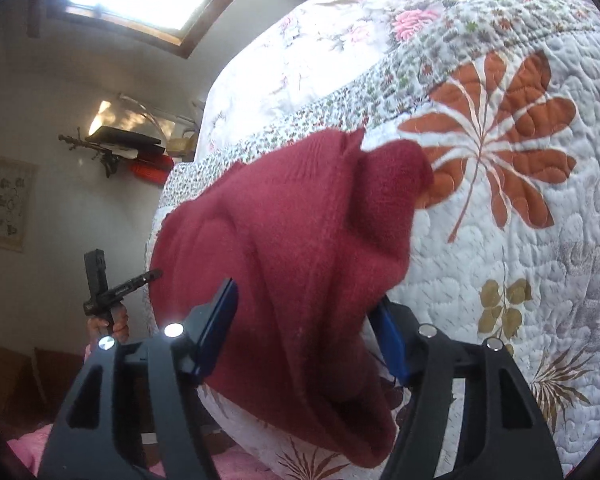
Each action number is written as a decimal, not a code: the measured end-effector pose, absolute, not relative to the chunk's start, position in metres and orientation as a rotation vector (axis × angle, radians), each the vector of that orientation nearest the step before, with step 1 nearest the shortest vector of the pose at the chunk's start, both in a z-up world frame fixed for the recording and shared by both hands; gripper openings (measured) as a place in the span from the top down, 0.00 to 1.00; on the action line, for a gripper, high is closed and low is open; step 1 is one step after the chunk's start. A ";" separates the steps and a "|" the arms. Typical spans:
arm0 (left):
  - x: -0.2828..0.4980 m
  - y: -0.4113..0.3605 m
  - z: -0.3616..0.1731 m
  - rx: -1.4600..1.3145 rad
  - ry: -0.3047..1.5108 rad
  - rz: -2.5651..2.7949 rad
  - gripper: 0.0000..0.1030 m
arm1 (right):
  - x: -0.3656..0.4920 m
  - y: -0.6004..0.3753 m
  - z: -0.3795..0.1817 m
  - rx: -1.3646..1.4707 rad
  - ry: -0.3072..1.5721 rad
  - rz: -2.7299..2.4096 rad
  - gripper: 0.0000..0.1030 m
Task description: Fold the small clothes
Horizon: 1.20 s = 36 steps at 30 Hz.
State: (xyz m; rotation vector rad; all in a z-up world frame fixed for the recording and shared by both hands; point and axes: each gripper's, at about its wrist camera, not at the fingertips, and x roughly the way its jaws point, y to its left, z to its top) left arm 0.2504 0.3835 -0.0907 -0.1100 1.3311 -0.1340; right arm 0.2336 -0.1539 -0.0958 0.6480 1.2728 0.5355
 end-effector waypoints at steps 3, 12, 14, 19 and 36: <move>0.258 0.384 -0.069 -0.108 1.241 -0.092 0.60 | 0.257 -0.150 -0.103 0.644 1.320 0.495 0.32; 0.276 0.298 -0.078 -0.101 1.213 -0.297 0.60 | 0.291 -0.155 -0.135 0.748 1.403 0.426 0.34; 0.276 0.285 -0.088 -0.095 1.237 -0.312 0.60 | 0.287 -0.155 -0.123 0.653 1.376 0.426 0.60; 0.267 0.280 -0.108 -0.105 1.294 -0.314 0.60 | 0.269 -0.158 -0.079 0.575 1.211 0.536 0.82; 0.260 0.291 -0.106 -0.117 1.282 -0.286 0.57 | 0.249 -0.168 -0.089 0.419 1.243 0.367 0.40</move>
